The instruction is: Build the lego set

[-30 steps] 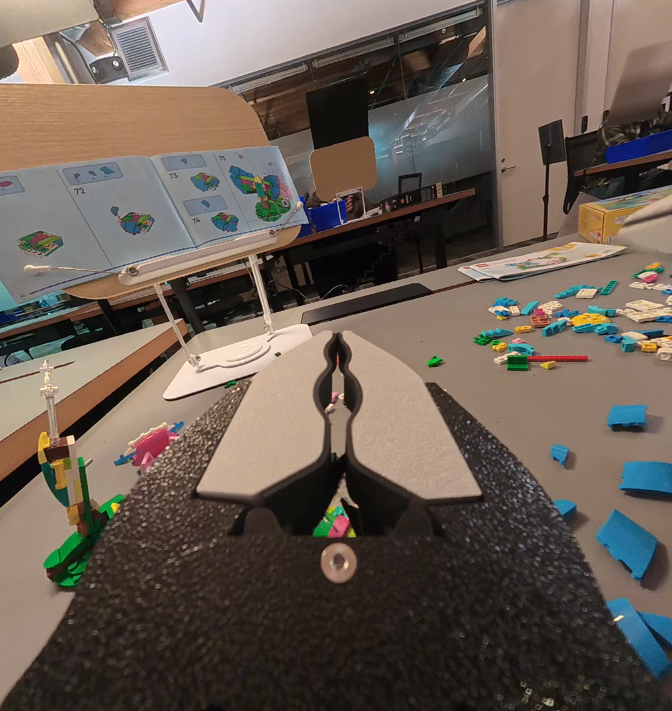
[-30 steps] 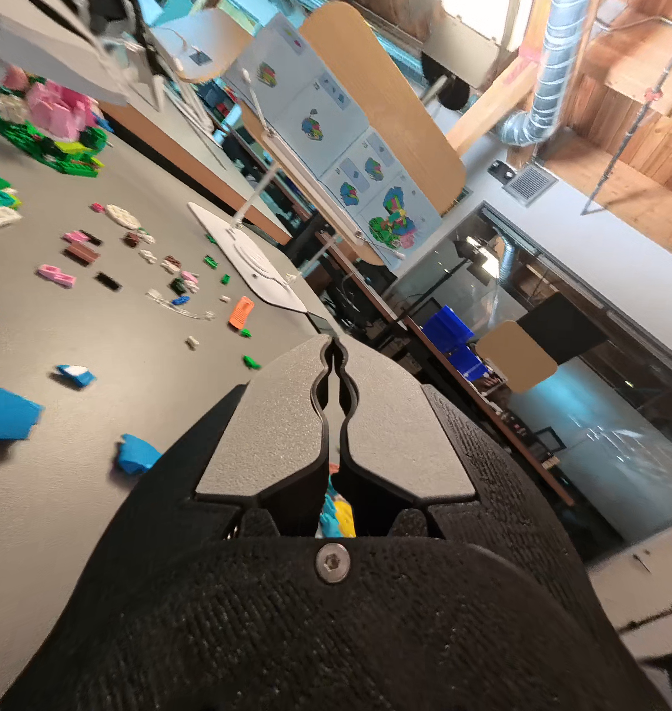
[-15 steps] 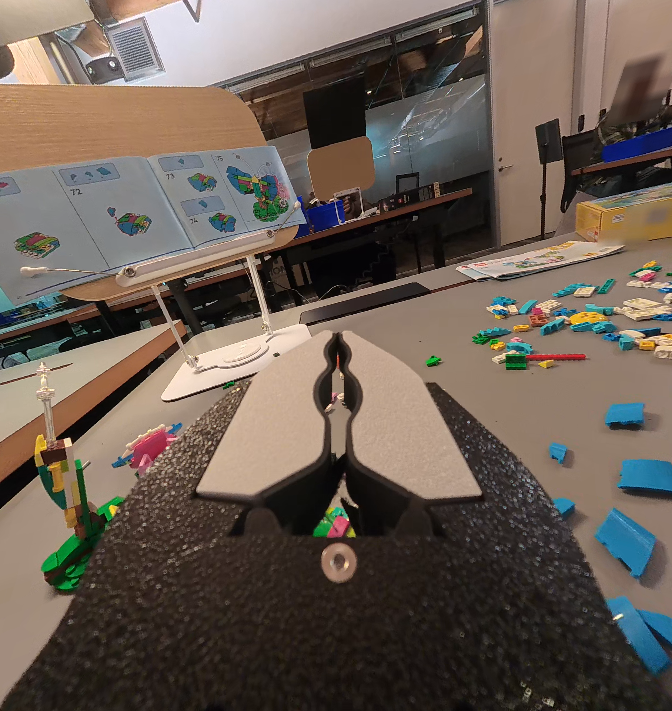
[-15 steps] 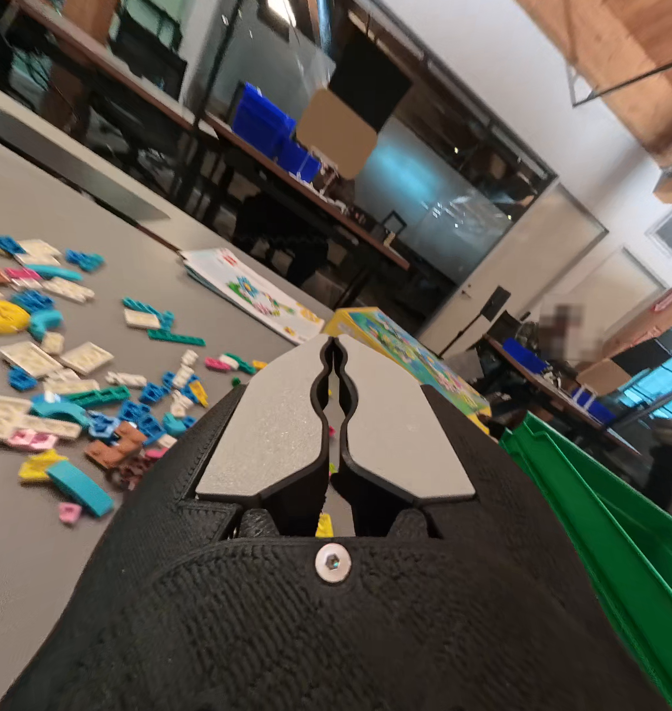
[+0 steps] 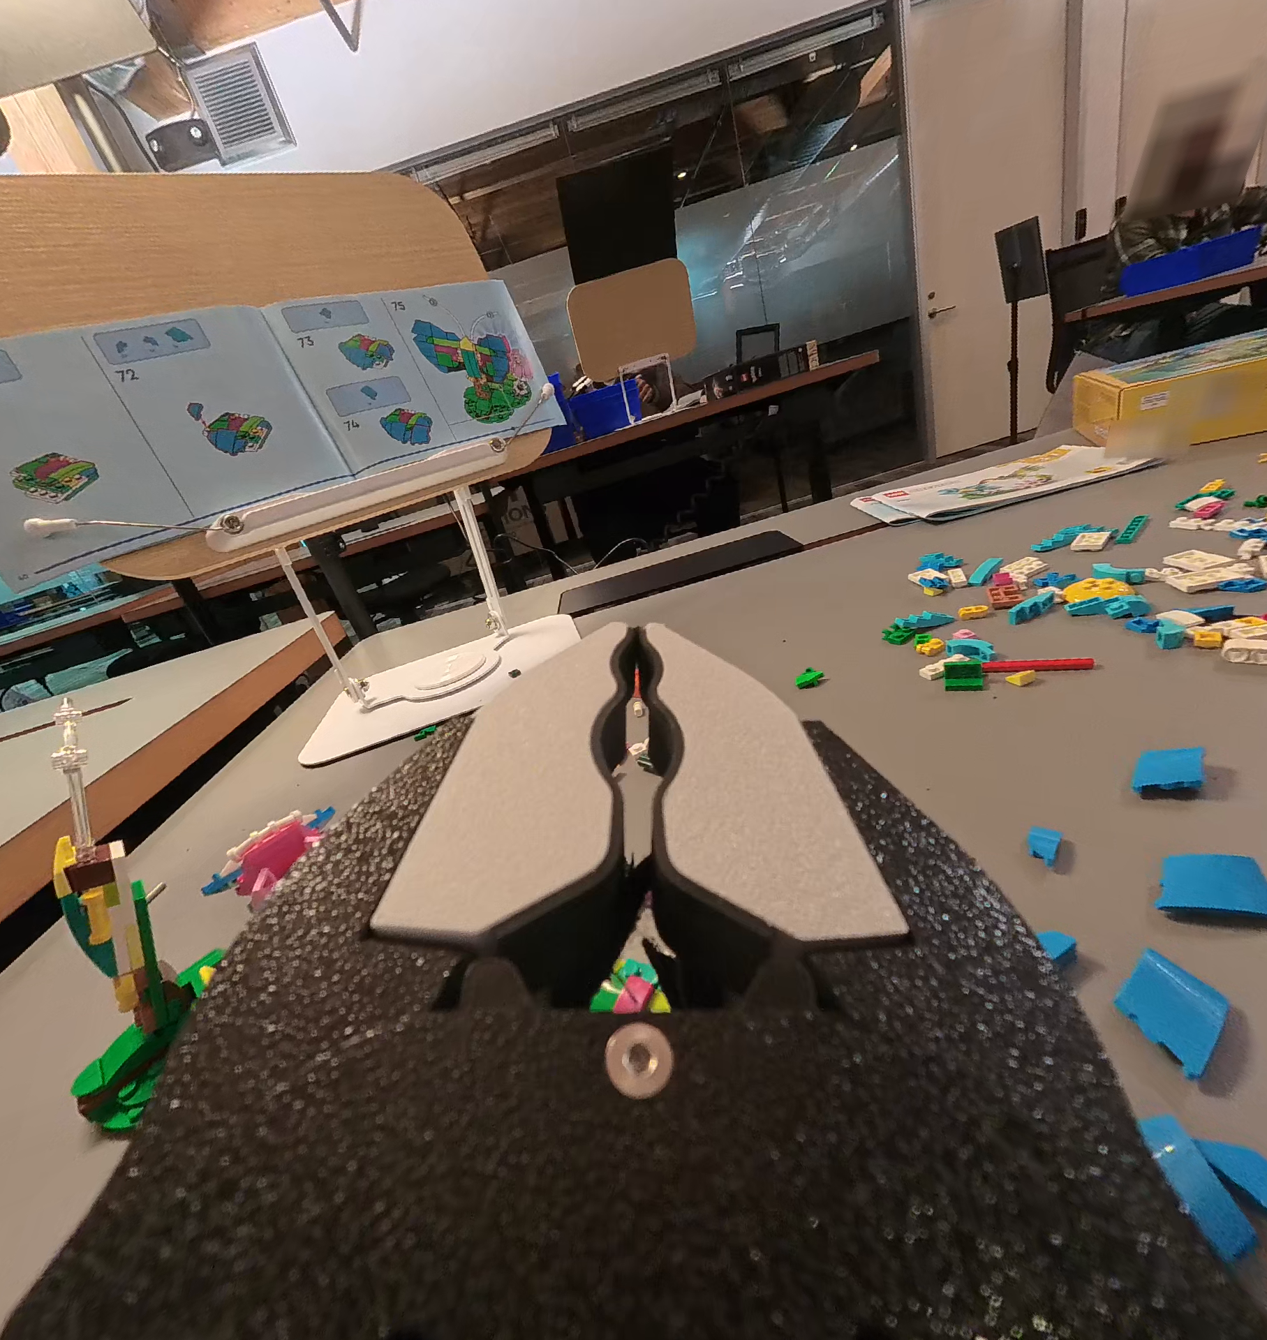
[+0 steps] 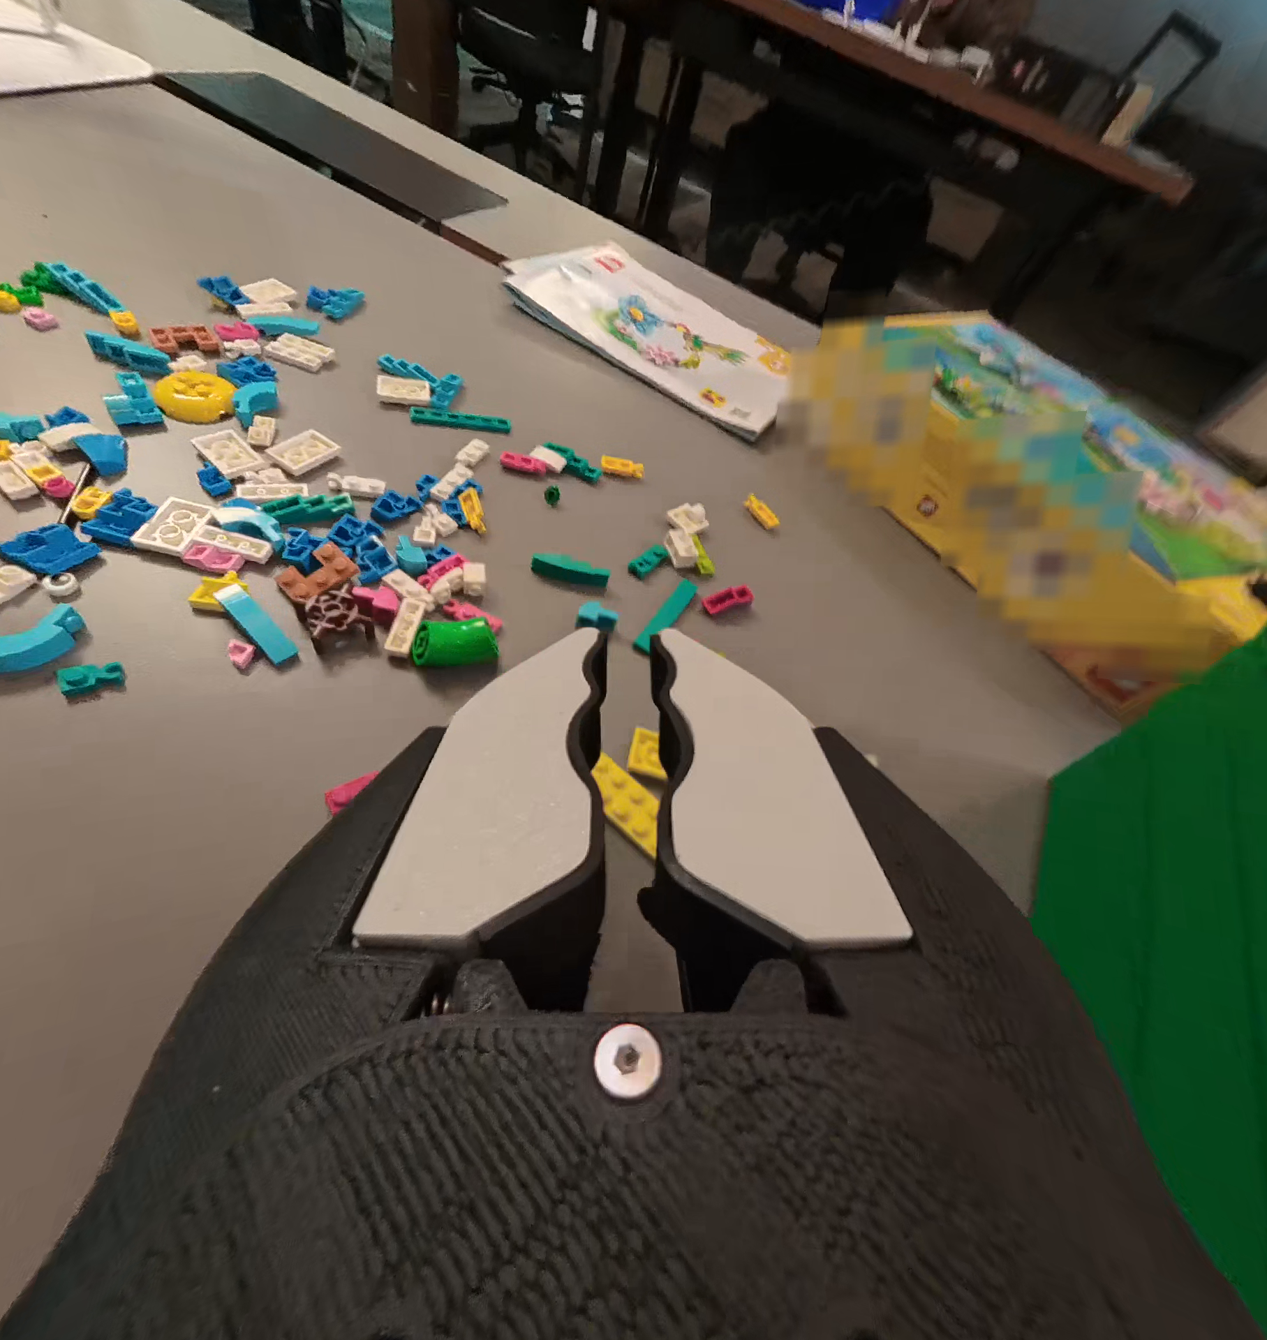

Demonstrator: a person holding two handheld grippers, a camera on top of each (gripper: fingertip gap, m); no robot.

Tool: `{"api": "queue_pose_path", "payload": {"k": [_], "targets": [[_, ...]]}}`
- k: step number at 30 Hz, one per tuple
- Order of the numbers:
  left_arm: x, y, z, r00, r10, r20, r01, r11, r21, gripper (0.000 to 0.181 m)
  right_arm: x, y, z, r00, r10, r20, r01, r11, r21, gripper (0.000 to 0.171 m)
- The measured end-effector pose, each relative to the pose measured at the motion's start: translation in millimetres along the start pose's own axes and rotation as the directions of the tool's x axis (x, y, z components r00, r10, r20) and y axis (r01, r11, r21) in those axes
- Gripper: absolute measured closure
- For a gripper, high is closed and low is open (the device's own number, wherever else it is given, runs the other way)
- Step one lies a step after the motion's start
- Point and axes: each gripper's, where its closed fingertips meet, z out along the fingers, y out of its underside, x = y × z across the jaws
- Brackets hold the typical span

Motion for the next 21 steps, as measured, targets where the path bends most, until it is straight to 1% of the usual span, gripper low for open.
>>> {"api": "queue_pose_path", "payload": {"k": [1,4,6,9,11,14,18,21], "targets": [[0.2,0.0,0.1,1.000,0.001,-0.001,-0.001,1.000,0.000,0.181,0.4,7.2,-1.4,0.999,0.036,0.029,-0.035,0.999,-0.033,0.161],[0.7,0.1,0.1,1.000,0.004,-0.003,-0.004,1.000,-0.002,0.181,-16.8,29.6,-5.0,0.970,0.156,0.188,-0.128,0.980,-0.152,0.165],[1.0,0.1,0.1,1.000,0.007,-0.004,-0.007,1.000,-0.001,0.181,-23.5,38.8,-6.8,0.960,0.168,0.223,-0.121,0.970,-0.211,0.163],[1.9,0.4,0.4,1.000,0.012,-0.007,-0.012,1.000,-0.003,0.181,-16.2,29.7,-7.4,0.982,0.104,0.157,-0.076,0.982,-0.171,0.159],[2.7,0.2,0.5,1.000,0.017,-0.009,-0.017,1.000,-0.003,0.181,-10.6,14.3,-8.0,0.989,0.094,0.113,-0.083,0.992,-0.094,0.158],[3.2,0.3,0.8,1.000,0.020,-0.010,-0.020,1.000,-0.003,0.181,3.1,-5.2,-7.2,0.998,0.050,-0.023,-0.050,0.999,0.013,0.158],[3.6,0.4,1.0,1.000,0.024,-0.010,-0.024,1.000,-0.004,0.181,23.2,-15.0,-6.6,0.966,0.008,-0.257,0.005,0.999,0.046,0.164],[3.6,0.2,0.8,1.000,0.024,-0.010,-0.024,1.000,-0.003,0.181,30.0,-22.6,-8.2,0.939,0.042,-0.341,-0.010,0.995,0.096,0.166]]}}
